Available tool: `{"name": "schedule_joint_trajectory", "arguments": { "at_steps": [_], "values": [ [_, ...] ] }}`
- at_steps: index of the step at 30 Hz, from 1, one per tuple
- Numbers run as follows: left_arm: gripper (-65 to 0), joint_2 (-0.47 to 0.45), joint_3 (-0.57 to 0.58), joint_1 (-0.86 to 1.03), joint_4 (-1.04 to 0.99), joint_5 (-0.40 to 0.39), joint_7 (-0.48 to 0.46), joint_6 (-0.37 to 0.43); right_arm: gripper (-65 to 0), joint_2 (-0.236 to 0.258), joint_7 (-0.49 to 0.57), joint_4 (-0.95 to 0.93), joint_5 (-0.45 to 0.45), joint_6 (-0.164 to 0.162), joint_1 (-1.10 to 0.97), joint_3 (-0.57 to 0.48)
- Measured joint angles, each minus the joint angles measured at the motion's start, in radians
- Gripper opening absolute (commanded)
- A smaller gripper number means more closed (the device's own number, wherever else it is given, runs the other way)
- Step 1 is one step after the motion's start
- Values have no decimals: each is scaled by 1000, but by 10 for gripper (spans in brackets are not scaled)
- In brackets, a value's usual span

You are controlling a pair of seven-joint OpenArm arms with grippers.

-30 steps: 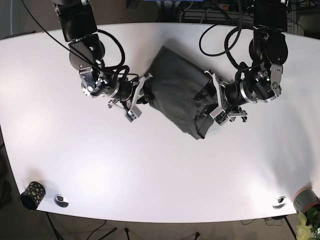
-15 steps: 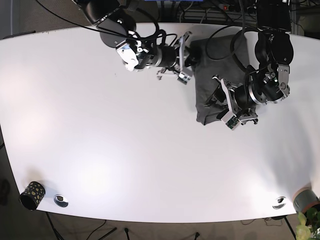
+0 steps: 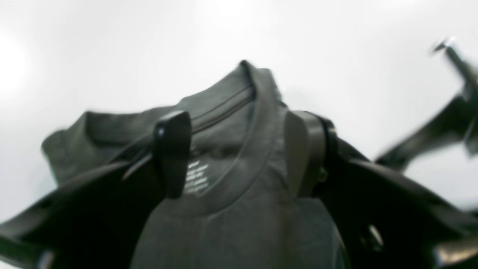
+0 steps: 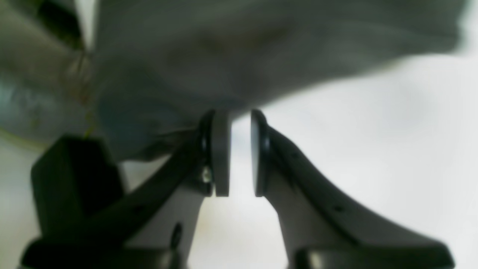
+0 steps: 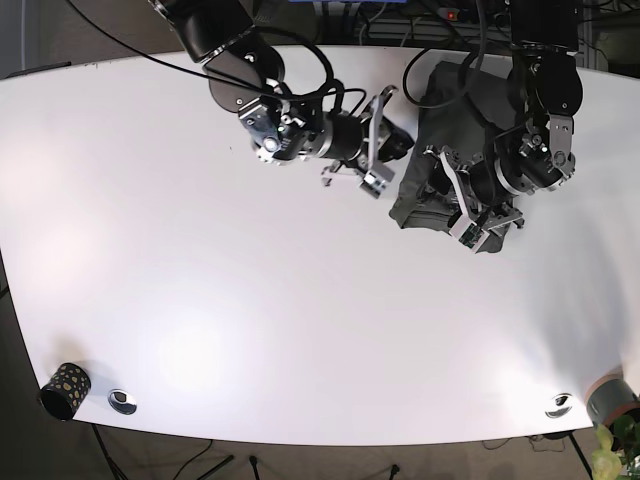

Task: Fold the T-shirt properly
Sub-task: 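Hand the grey bundle to the left gripper, right gripper releasing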

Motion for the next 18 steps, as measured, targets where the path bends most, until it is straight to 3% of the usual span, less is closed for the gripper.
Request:
{"name": "schedule_joint_trajectory", "arguments": {
  "at_steps": [3,6,11,18],
  "values": [
    [-197,-2,3,57,38,5,-69,17,-571,30,-8,0,-7,-2,2,60],
    [-194,5,8,103,62,-4,-73,36,-571,43,-10,-1,-5,0,-2,136],
    [-197,-3,-1,172,106,-1,-112,142,-571,45,-6,-3,-5,0,1,270],
    [-193,0,-4,311,107,4,-346,244,-571,78,-7,-5,-6,0,3,347]
  ]
}}
